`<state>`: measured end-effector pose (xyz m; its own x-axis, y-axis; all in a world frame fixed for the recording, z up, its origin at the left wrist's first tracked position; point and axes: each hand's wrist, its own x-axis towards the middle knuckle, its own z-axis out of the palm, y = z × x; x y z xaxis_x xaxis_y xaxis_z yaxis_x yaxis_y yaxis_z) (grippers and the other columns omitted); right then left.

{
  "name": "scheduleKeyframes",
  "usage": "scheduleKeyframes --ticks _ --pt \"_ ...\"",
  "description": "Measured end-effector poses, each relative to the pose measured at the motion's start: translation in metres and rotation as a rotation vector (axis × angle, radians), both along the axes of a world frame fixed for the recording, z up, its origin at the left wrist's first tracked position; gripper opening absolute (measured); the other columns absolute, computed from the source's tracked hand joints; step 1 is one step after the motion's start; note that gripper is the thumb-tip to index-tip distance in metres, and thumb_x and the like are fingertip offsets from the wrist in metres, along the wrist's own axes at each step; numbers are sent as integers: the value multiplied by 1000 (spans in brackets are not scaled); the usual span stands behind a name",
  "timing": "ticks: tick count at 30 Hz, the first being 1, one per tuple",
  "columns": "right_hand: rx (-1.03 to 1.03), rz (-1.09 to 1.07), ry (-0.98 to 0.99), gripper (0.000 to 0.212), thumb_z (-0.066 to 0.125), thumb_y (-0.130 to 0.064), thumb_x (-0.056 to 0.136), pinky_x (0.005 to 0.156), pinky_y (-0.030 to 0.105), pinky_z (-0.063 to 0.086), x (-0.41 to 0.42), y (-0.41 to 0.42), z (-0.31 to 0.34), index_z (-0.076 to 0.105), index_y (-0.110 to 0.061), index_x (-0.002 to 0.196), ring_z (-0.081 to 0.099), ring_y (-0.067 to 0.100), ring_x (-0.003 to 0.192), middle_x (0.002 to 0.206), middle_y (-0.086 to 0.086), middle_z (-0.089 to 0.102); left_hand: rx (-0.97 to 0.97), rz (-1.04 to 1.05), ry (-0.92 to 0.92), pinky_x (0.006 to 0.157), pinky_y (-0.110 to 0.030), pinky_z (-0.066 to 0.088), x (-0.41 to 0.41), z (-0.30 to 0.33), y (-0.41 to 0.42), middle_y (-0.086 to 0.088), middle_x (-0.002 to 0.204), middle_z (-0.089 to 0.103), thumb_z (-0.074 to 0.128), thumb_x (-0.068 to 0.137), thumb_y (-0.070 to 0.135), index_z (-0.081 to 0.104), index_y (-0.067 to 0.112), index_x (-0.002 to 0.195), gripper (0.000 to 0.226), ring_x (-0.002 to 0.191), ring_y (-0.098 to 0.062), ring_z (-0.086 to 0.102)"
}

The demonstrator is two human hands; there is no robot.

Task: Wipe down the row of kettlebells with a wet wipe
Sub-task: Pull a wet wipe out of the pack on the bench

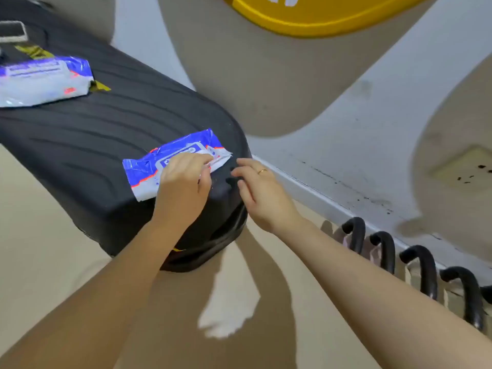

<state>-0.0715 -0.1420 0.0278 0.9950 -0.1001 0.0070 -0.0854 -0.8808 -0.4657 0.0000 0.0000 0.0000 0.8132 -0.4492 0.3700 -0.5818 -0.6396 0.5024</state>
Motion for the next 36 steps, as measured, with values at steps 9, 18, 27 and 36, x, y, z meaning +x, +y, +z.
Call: scheduleKeyframes --ticks 9,18,27,36 --pt "-70 238 -42 29 42 -13 94 103 29 34 106 28 -17 67 -8 109 53 24 118 113 7 67 37 258 266 109 -40 30 38 -28 17 -14 143 41 51 88 31 32 6 138 59 133 -29 35" --pt "-392 516 67 46 49 -57 73 72 36 49 114 -1 -8 64 -21 99 60 23 84 96 -4 68 20 62 266 83 -29 39 36 -24 27 -5 124 56 50 70 62 43 15 130 76 112 -23 50" --pt "-162 368 108 53 29 -55 86 72 36 49 109 -4 -7 67 -19 97 62 19 88 95 -2 70 -239 12 434 96 -24 36 36 -21 30 3 142 42 63 78 43 6 20 148 93 124 -8 42" --pt "273 -340 -198 25 65 -23 81 63 27 35 120 24 -22 41 -19 75 47 19 72 76 0 51 -451 118 332 97 -22 44 36 -29 32 -4 132 34 75 68 13 35 7 123 68 122 -17 41"
